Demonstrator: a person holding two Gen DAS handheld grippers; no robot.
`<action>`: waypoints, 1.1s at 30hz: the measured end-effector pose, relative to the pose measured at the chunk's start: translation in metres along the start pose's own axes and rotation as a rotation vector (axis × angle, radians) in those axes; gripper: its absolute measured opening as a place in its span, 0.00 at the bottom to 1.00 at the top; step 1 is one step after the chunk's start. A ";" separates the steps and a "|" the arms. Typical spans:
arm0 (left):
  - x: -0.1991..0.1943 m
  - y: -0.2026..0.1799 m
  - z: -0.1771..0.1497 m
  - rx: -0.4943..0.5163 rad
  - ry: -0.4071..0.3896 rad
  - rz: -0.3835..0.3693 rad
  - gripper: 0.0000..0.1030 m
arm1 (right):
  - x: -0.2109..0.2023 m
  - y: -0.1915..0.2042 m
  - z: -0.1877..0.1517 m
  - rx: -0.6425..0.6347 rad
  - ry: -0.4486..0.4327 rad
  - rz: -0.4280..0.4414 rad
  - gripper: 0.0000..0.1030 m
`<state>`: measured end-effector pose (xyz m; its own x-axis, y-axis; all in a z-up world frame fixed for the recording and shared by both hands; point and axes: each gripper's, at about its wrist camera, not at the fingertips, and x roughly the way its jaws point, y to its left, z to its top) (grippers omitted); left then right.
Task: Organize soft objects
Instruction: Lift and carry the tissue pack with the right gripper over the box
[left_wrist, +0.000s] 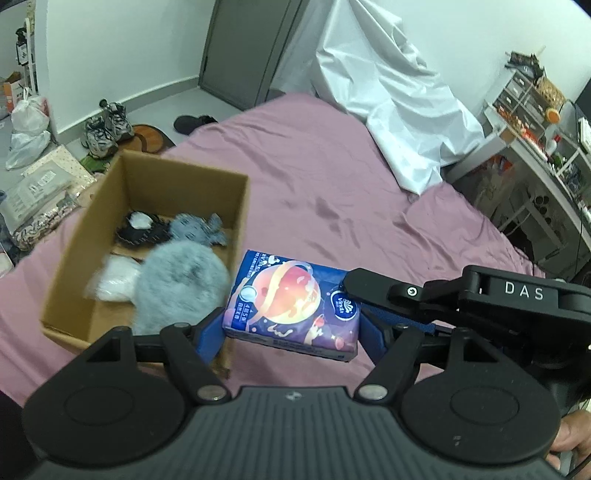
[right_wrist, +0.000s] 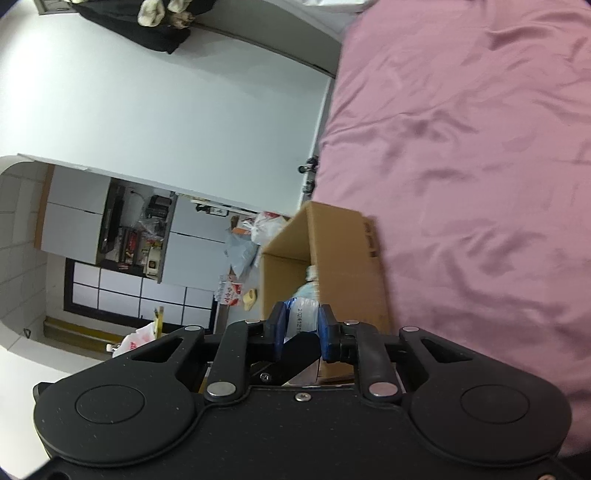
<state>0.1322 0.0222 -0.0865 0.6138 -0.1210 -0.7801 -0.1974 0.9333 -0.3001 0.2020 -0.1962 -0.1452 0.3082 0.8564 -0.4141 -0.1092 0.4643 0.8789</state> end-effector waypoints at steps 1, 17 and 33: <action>-0.004 0.004 0.003 -0.003 -0.006 -0.001 0.71 | 0.003 0.006 0.000 -0.010 0.001 0.001 0.18; -0.025 0.075 0.034 -0.118 -0.054 -0.017 0.72 | 0.061 0.077 -0.010 -0.142 -0.004 -0.079 0.17; -0.008 0.121 0.046 -0.236 0.023 0.011 0.72 | 0.108 0.087 -0.015 -0.088 0.027 -0.156 0.17</action>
<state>0.1383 0.1517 -0.0915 0.5936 -0.1219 -0.7955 -0.3790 0.8296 -0.4100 0.2116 -0.0604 -0.1172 0.3021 0.7779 -0.5510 -0.1447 0.6087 0.7801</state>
